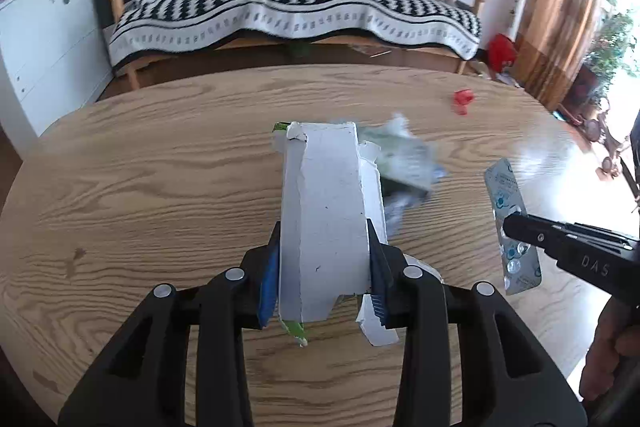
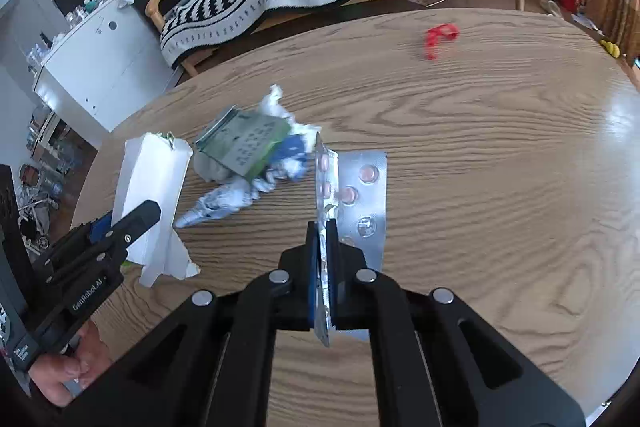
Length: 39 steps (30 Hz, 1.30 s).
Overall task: Collect trash
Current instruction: 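Carry the box and blister pack to the bin and open both tools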
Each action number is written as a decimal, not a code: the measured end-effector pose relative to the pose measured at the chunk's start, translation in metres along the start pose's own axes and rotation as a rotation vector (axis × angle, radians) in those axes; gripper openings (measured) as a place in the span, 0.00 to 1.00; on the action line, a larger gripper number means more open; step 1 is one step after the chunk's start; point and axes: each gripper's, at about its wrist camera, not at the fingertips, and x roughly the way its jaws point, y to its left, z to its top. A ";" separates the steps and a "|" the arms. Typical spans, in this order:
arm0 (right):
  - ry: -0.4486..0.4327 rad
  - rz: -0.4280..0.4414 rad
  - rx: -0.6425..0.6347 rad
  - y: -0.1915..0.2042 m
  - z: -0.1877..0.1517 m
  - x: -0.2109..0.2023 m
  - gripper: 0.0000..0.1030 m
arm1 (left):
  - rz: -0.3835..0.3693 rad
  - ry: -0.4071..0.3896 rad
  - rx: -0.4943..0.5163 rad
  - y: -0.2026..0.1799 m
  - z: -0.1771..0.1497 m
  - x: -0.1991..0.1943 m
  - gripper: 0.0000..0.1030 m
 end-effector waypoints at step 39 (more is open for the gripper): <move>-0.159 -0.472 0.781 -0.490 -0.285 -0.239 0.05 | -0.648 0.100 0.719 -0.559 -0.146 -0.003 0.35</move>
